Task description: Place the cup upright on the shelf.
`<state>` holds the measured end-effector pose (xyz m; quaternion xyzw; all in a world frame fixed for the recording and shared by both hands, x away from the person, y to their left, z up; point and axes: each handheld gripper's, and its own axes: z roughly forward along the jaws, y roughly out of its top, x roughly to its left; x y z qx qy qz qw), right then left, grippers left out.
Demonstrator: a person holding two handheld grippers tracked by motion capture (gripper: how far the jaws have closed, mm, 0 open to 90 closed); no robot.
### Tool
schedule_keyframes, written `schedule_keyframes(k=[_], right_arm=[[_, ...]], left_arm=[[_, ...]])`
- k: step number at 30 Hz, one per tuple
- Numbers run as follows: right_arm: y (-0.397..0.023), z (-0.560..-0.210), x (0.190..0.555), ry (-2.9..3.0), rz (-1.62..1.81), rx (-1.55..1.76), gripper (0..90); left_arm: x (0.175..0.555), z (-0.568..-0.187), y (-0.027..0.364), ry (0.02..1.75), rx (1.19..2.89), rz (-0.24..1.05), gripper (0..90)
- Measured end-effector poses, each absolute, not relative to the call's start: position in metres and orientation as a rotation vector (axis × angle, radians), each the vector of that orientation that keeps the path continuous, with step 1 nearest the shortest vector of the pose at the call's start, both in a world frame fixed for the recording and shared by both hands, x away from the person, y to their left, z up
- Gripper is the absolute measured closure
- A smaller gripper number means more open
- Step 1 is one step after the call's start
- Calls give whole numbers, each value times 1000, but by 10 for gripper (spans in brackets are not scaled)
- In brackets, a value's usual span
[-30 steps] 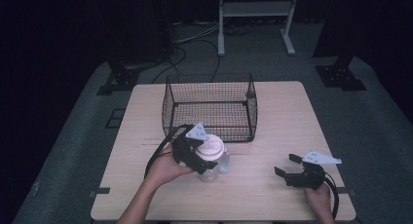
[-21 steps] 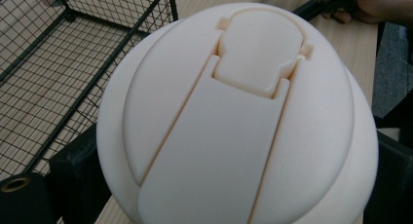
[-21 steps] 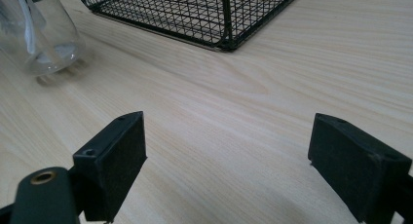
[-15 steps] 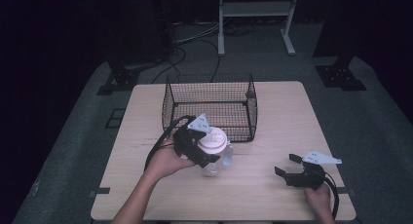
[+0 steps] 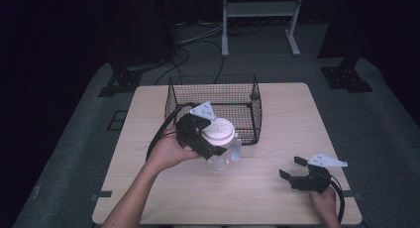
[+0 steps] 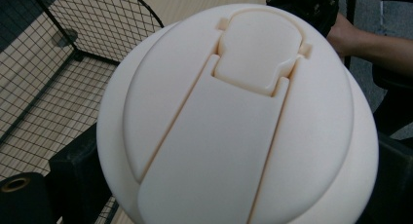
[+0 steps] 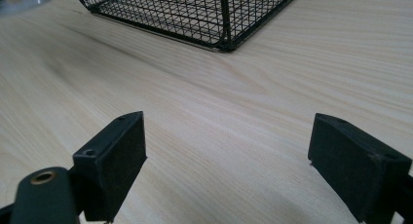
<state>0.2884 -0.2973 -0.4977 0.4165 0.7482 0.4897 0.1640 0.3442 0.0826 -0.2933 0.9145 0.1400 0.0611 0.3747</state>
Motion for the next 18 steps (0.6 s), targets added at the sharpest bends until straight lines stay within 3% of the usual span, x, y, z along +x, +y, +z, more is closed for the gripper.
schedule_keyframes(k=[18], right_arm=[[-297,-497,289,2137,1395,1193,129]], left_arm=[[367,-238,63,328,2365,190,51]])
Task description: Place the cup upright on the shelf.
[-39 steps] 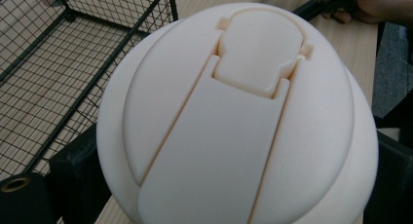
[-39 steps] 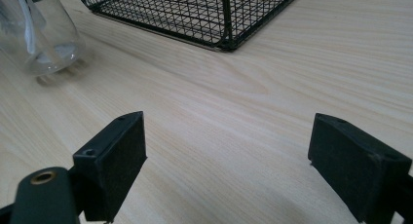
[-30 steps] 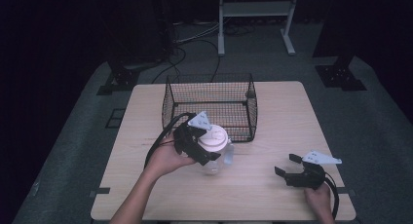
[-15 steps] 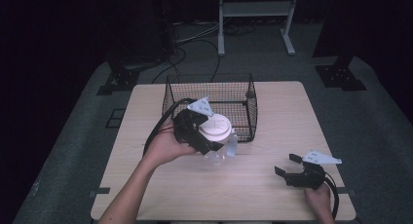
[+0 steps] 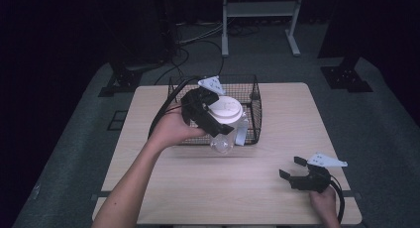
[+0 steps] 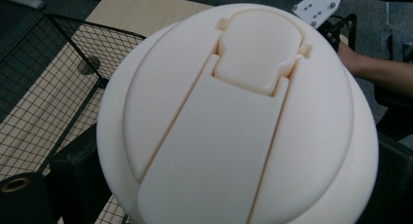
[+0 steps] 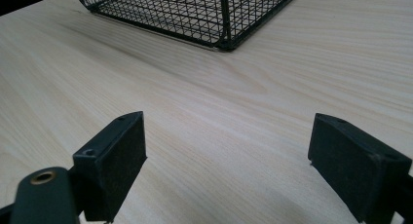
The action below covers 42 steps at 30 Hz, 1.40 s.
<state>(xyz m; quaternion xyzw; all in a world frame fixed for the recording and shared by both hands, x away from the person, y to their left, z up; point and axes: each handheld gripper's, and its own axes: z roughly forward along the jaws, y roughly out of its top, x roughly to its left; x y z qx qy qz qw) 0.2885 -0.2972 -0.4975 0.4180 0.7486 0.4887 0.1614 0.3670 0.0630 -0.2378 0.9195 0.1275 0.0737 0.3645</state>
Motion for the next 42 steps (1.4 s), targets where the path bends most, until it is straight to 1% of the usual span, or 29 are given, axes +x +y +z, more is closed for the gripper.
schedule_keyframes(k=[6,12,17,25,30,42], right_arm=[[-297,-498,289,2135,1395,1192,129],[-297,-497,289,2132,1398,1194,129],[-300,-497,289,2113,1426,1206,129],[-299,-497,288,2117,1412,1195,129],[-298,-497,288,2123,1408,1197,129],[-298,-497,289,2122,1404,1206,129]], left_arm=[[376,-231,54,331,2392,186,51],[389,-225,46,349,2412,212,51],[401,-223,42,374,2415,202,51],[419,-217,35,409,2434,255,51],[430,-210,32,441,2437,256,51],[458,-217,36,559,2441,267,51]])
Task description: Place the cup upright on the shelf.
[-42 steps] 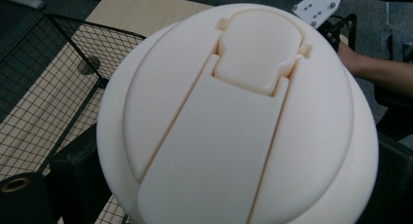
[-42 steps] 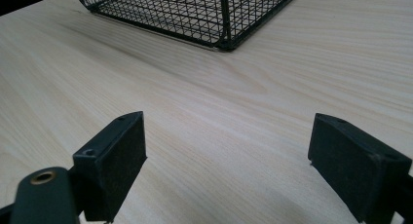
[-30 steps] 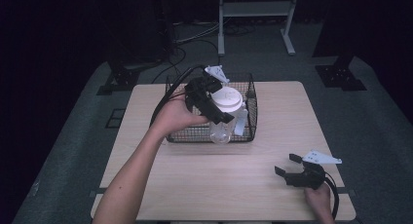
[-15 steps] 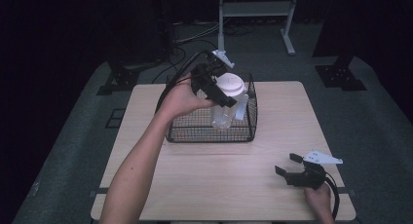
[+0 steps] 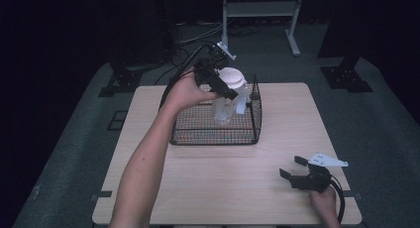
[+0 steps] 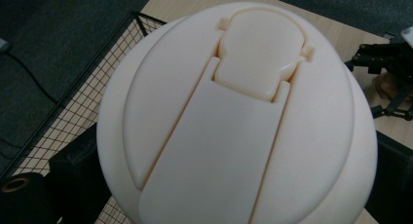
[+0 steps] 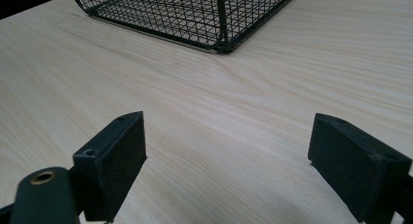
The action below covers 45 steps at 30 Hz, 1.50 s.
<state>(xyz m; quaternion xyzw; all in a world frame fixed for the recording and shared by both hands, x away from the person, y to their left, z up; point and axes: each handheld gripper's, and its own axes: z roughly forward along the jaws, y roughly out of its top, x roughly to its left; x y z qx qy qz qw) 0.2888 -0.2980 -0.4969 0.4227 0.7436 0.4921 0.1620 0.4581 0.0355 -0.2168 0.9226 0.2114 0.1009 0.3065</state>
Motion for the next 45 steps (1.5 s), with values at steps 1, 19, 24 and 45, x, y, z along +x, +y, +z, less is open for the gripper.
schedule_keyframes(k=[1,19,24,45], right_arm=[[-298,-497,289,2123,1405,1210,129],[-301,-497,289,2111,1413,1210,129],[-302,-497,290,2104,1422,1209,129],[-303,-497,290,2092,1432,1219,129]], left_arm=[[462,-218,36,570,2435,263,51],[497,-241,26,698,2411,278,51],[504,-250,26,719,2426,279,51],[527,-289,25,810,2414,282,51]])
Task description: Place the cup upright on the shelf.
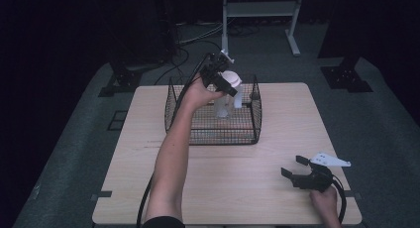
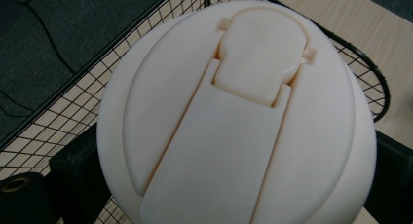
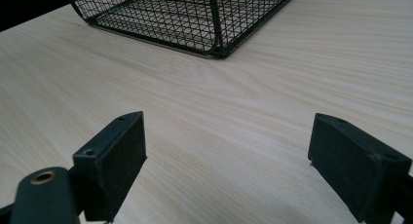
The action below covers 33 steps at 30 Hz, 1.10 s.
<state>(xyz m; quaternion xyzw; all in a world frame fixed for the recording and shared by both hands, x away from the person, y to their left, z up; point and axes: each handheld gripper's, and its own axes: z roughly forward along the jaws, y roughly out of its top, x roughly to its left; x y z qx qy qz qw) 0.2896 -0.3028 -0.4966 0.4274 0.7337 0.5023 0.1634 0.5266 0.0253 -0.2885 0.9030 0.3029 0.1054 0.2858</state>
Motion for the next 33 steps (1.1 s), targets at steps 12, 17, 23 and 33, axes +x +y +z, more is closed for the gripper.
schedule_keyframes(k=[12,17,23,33], right_arm=[[-304,-496,289,2095,1435,1226,129],[-304,-496,289,2095,1436,1224,129],[-304,-496,289,2095,1439,1224,129],[-303,-496,289,2096,1432,1221,129]], left_arm=[[538,-319,34,897,2392,291,51],[541,-329,35,905,2382,282,51],[541,-338,36,927,2364,288,51],[536,-350,49,918,2315,292,51]])
